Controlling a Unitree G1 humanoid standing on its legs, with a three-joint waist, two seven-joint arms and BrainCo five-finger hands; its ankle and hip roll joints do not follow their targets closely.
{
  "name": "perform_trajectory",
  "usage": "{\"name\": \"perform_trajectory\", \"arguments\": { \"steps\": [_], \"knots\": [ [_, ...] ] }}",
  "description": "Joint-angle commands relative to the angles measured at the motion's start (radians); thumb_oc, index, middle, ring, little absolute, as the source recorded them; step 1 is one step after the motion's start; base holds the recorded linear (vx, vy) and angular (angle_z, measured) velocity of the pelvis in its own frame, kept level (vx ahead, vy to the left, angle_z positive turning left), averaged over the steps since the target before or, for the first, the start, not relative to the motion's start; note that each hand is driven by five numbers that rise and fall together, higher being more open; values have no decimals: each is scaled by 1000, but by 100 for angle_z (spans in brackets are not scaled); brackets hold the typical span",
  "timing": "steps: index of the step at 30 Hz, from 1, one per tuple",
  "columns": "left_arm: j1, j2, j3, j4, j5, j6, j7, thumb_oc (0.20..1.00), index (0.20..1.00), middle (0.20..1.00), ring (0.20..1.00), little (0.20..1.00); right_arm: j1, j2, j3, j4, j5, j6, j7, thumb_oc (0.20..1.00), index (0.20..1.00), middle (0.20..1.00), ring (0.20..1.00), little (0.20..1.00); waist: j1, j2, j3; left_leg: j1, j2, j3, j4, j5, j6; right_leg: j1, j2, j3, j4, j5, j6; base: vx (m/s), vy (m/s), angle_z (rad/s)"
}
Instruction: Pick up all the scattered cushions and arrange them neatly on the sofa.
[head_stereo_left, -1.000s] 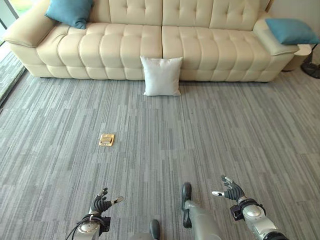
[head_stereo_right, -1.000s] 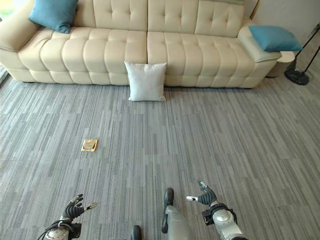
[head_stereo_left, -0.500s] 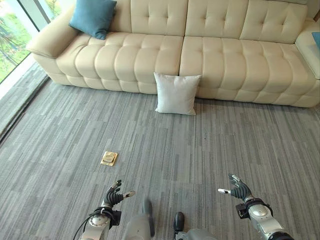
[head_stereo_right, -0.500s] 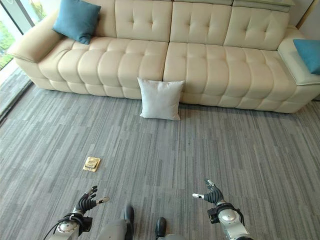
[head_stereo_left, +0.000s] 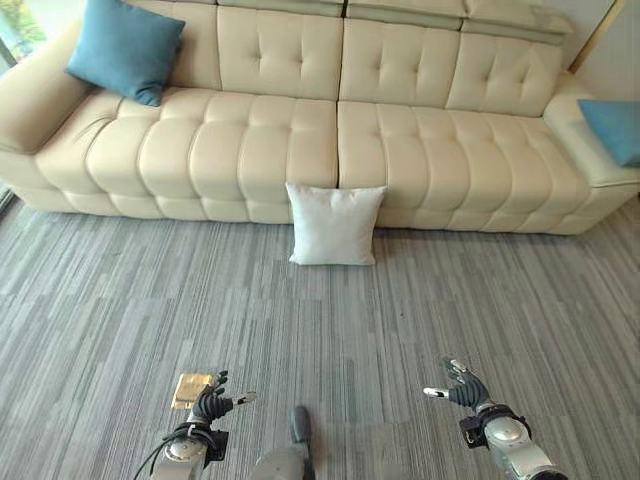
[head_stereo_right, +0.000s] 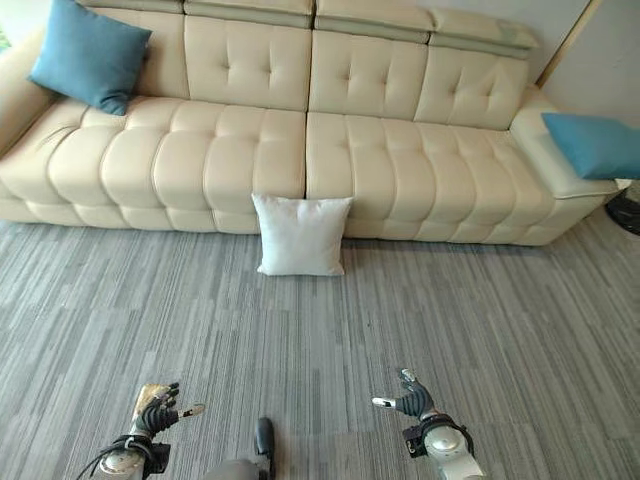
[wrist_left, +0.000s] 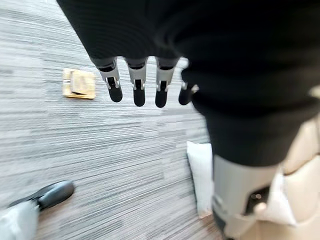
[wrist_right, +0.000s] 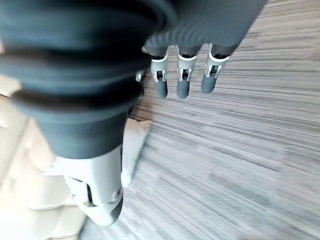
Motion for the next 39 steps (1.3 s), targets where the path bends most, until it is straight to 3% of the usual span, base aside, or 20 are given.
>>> {"name": "perform_trajectory", "arguments": {
  "steps": [1, 4, 8, 11, 15, 16, 17, 18, 19, 20, 22, 23, 26, 29, 30, 32, 34, 39],
  "knots": [
    [26, 20, 22, -56, 5, -31, 8, 1000, 1000, 1000, 1000, 1000, -36, -42, -12, -47, -1, -37, -1, 1000, 1000, 1000, 1000, 1000, 25, 19, 10, -26, 56, -59, 148, -149, -96, -3, 23, -24, -271, 244, -16, 242, 101, -5],
    [22, 21, 20, -53, -3, -31, 7, 1000, 1000, 1000, 1000, 1000, -43, -49, -4, -70, 1, -37, 1, 1000, 1000, 1000, 1000, 1000, -1, 34, 36, 32, 53, -76, 133, -182, -92, -109, 26, -74, -332, 234, -27, 252, 63, -18],
    [3, 6, 19, -40, -7, -31, 9, 1000, 1000, 1000, 1000, 1000, -45, -48, 6, -64, -4, -33, 5, 1000, 1000, 1000, 1000, 1000, -37, 37, 74, 115, 32, -102, 139, -235, -98, -179, 21, -136, -459, 265, -10, 288, -1, 13],
    [5, -14, 27, -39, -18, -35, 7, 1000, 1000, 1000, 1000, 1000, -35, -45, -1, -44, 2, -31, 11, 1000, 1000, 1000, 1000, 1000, -63, 42, 71, 171, 15, -146, 144, -271, -113, -230, 30, -108, -503, 294, 1, 394, -74, 24],
    [5, -26, 19, -9, -9, -34, 3, 1000, 1000, 1000, 1000, 1000, -14, -52, -7, -53, 14, -35, 19, 1000, 1000, 1000, 1000, 1000, -74, 41, 54, 223, 10, -190, 149, -306, -133, -216, 33, -77, -494, 307, -8, 432, -163, 53],
    [8, -36, 16, 14, -3, -33, 2, 1000, 1000, 1000, 1000, 1000, 0, -61, -16, -65, 16, -37, 21, 1000, 1000, 1000, 1000, 1000, -82, 48, 35, 243, 33, -199, 179, -301, -159, -202, 42, -80, -468, 301, -28, 585, -310, 47],
    [8, -40, 13, 23, -7, -33, 1, 1000, 1000, 1000, 1000, 1000, 8, -66, -19, -70, 17, -42, 22, 1000, 1000, 1000, 1000, 1000, -87, 55, 30, 233, 56, -202, 229, -260, -188, -188, 52, -82, -456, 291, -43, 420, -233, 61],
    [8, -41, 13, 23, -7, -33, 1, 1000, 1000, 1000, 1000, 1000, 9, -67, -19, -71, 17, -42, 23, 1000, 1000, 1000, 1000, 1000, -89, 56, 30, 232, 57, -203, 232, -261, -189, -187, 53, -84, -456, 290, -44, 224, -173, 89],
    [11, -46, 12, 15, -21, -35, -3, 1000, 1000, 1000, 1000, 1000, 16, -69, -24, -75, 23, -44, 22, 1000, 1000, 1000, 1000, 1000, -90, 60, 29, 205, 82, -195, 299, -216, -211, -167, 58, -92, -455, 279, -60, 307, -359, 60],
    [4, -46, 3, -17, -46, -35, 0, 1000, 1000, 1000, 1000, 1000, 29, -83, -29, -93, 59, -58, 11, 1000, 1000, 1000, 1000, 1000, -82, 48, 46, 98, 126, -185, 532, -78, -236, -97, 88, -99, -465, 230, -119, 304, -357, 45],
    [2, -46, 0, -26, -50, -33, -2, 1000, 1000, 1000, 1000, 1000, 31, -84, -29, -93, 64, -53, 11, 1000, 1000, 1000, 1000, 1000, -80, 44, 51, 72, 137, -169, 568, -74, -230, -79, 93, -100, -468, 214, -130, 299, -269, -7],
    [-3, -48, -11, -36, -52, -30, -8, 1000, 1000, 1000, 1000, 1000, 32, -89, -28, -96, 62, -47, 10, 1000, 1000, 1000, 1000, 1000, -64, 31, 61, -13, 131, -134, 547, -118, -202, -34, 101, -91, -481, 183, -137, 394, -204, -20],
    [10, -47, -25, -47, -29, -28, -14, 1000, 1000, 1000, 1000, 1000, 37, -94, -30, -95, 56, -44, 11, 1000, 1000, 1000, 1000, 1000, -52, 30, 60, -62, 113, -116, 408, -158, -187, 2, 111, -77, -496, 158, -126, 281, -43, -2],
    [21, -40, -26, -56, -20, -28, -14, 1000, 1000, 1000, 1000, 1000, 35, -91, -31, -77, 52, -42, 5, 1000, 1000, 1000, 1000, 1000, -32, 33, 63, -91, 106, -132, 297, -133, -190, 38, 123, -65, -508, 140, -121, 219, 44, -21],
    [25, -35, -23, -61, -19, -29, -11, 1000, 1000, 1000, 1000, 1000, 34, -92, -32, -75, 53, -44, 0, 1000, 1000, 1000, 1000, 1000, -24, 36, 66, -114, 110, -142, 250, -85, -200, 54, 135, -64, -511, 129, -121, 190, 51, -28],
    [31, -28, -25, -76, -24, -28, -11, 1000, 1000, 1000, 1000, 1000, 31, -86, -28, -63, 50, -41, -3, 1000, 1000, 1000, 1000, 1000, -8, 40, 67, -133, 114, -152, 203, -46, -208, 84, 149, -54, -513, 115, -121, 242, 88, -37],
    [39, -30, -19, -67, -17, -26, -17, 1000, 1000, 1000, 1000, 1000, 41, -73, -31, -49, 43, -40, 4, 1000, 1000, 1000, 1000, 1000, -9, 44, 52, -89, 109, -150, 148, -53, -194, 96, 150, -49, -500, 104, -107, 250, 156, -41],
    [39, -19, -12, -66, -6, -26, -17, 1000, 1000, 1000, 1000, 1000, 24, -52, -19, -42, 25, -34, 13, 1000, 1000, 1000, 1000, 1000, -3, 30, 22, -43, 68, -127, 155, -106, -152, 86, 105, -15, -428, 104, -66, 229, 211, -34]
  ]
}}
